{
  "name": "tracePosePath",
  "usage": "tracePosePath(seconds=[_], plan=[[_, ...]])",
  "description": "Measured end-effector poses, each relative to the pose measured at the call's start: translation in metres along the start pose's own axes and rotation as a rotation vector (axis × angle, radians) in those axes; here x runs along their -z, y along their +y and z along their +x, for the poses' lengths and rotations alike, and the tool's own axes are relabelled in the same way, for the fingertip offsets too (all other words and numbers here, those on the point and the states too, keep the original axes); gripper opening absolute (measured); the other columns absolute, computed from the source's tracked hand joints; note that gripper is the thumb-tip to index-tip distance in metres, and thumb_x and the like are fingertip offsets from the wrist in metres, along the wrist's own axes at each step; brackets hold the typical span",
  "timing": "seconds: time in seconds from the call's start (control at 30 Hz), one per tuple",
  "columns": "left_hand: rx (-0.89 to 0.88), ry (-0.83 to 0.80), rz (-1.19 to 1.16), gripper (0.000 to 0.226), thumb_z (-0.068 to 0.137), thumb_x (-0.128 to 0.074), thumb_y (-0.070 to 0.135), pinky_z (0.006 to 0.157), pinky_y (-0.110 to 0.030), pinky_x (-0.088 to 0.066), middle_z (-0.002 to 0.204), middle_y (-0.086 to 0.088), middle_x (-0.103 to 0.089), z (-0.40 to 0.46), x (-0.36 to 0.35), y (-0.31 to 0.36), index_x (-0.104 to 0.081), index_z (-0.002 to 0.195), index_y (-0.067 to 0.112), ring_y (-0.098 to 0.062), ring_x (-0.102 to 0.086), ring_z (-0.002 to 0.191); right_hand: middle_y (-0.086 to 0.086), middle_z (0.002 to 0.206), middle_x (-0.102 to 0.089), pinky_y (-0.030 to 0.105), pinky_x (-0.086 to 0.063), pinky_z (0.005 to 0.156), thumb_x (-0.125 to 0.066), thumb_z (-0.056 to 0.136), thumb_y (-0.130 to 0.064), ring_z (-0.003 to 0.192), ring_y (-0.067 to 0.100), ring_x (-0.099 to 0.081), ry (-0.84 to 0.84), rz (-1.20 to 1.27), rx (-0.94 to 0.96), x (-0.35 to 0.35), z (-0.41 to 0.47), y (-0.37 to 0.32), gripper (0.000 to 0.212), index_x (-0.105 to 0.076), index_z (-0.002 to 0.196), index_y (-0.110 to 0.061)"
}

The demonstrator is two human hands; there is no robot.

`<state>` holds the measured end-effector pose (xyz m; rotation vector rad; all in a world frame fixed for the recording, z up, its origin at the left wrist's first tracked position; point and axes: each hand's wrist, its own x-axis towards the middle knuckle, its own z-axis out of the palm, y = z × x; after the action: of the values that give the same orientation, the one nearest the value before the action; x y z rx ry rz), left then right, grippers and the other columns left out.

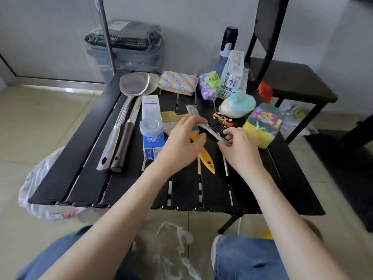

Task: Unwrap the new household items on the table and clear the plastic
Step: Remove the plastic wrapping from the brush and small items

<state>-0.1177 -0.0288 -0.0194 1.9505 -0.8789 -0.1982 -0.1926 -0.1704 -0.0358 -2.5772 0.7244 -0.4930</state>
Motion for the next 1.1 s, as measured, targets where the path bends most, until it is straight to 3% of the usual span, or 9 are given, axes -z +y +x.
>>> tracePosePath(seconds=[0.2,0.3,0.43,0.57,0.73,0.8,0.93,1.03,1.1], plan=[[0.022,-0.005,0.004,0.033,0.094,-0.052,0.014,0.105,-0.030,-0.041,0.131,0.003,-0.050,0.004,-0.009,-0.006,-0.051,0.126,0.020,-0.007,-0.045,0.124,0.004,0.096,-0.060,0.024,-0.045,0.071,-0.060,0.093,-0.013,0.085,0.015,-0.056,0.080,0.024,0.076,-0.009,0.002,-0.001,0.014,-0.065,0.105,-0.009],[0.023,0.001,-0.018,0.034,0.095,-0.052,0.015,0.104,-0.027,-0.042,0.133,0.003,-0.050,0.004,-0.009,-0.006,-0.050,0.128,0.020,-0.006,-0.046,0.124,0.000,0.090,-0.061,0.013,-0.039,0.061,-0.056,0.095,-0.011,0.079,0.010,-0.055,0.172,0.105,0.051,-0.008,0.003,-0.004,0.009,-0.064,0.098,-0.009],[0.061,0.029,-0.050,0.031,0.095,-0.053,0.017,0.098,-0.022,-0.046,0.128,0.004,-0.055,0.004,-0.008,-0.011,-0.050,0.127,0.019,-0.006,-0.051,0.119,-0.003,0.086,-0.063,0.005,-0.041,0.063,-0.056,0.094,-0.007,0.072,0.002,-0.055,0.197,0.338,-0.060,-0.009,0.001,-0.006,0.010,-0.065,0.093,-0.010],[0.107,0.069,-0.100,0.029,0.097,-0.052,0.020,0.083,-0.004,-0.045,0.119,0.007,-0.061,0.004,-0.007,-0.014,-0.053,0.126,0.018,-0.003,-0.057,0.110,-0.002,0.080,-0.065,0.022,-0.054,0.070,-0.056,0.094,-0.010,0.074,0.008,-0.064,0.159,0.656,-0.173,-0.009,-0.001,-0.012,0.010,-0.064,0.090,-0.016],[0.132,0.112,-0.324,0.043,0.100,-0.046,0.024,0.097,-0.028,-0.050,0.119,0.001,-0.064,0.002,-0.007,-0.009,-0.042,0.140,0.011,-0.009,-0.062,0.110,0.002,0.080,-0.067,0.020,-0.056,0.069,-0.055,0.096,-0.009,0.075,0.006,-0.067,-0.016,1.021,-0.219,-0.001,-0.002,-0.026,0.016,-0.064,0.087,-0.019],[0.134,0.155,-0.523,0.041,0.101,-0.042,0.019,0.095,-0.027,-0.051,0.121,-0.004,-0.064,0.001,-0.005,0.000,-0.040,0.141,0.008,-0.011,-0.064,0.109,0.002,0.082,-0.067,0.019,-0.056,0.069,-0.054,0.097,-0.008,0.074,0.006,-0.067,-0.063,1.038,-0.185,0.001,-0.003,-0.030,0.016,-0.064,0.088,-0.018],[0.036,0.246,-0.591,0.021,0.101,-0.044,0.011,0.081,-0.020,-0.053,0.103,0.000,-0.070,0.004,0.009,0.009,-0.057,0.115,0.004,-0.009,-0.068,0.096,0.001,0.080,-0.067,0.024,-0.057,0.070,-0.055,0.096,-0.008,0.075,0.012,-0.065,-0.151,1.062,-0.127,0.002,-0.005,-0.034,0.015,-0.063,0.086,-0.016],[0.037,0.294,-0.549,0.019,0.097,-0.054,0.011,0.084,-0.031,-0.056,0.097,-0.009,-0.072,0.006,0.014,0.006,-0.054,0.103,-0.007,-0.018,-0.069,0.093,0.004,0.079,-0.067,0.022,-0.054,0.065,-0.059,0.093,-0.010,0.074,0.016,-0.064,-0.228,1.043,-0.070,0.004,-0.006,-0.034,0.011,-0.065,0.085,-0.014],[0.033,0.302,-0.526,0.010,0.094,-0.058,0.007,0.081,-0.034,-0.058,0.090,-0.014,-0.069,0.005,0.016,0.003,-0.052,0.092,-0.001,-0.018,-0.069,0.086,0.007,0.083,-0.067,0.028,-0.055,0.070,-0.062,0.091,-0.012,0.078,0.019,-0.065,-0.293,0.981,-0.023,0.006,-0.005,-0.034,0.006,-0.066,0.088,-0.015]])
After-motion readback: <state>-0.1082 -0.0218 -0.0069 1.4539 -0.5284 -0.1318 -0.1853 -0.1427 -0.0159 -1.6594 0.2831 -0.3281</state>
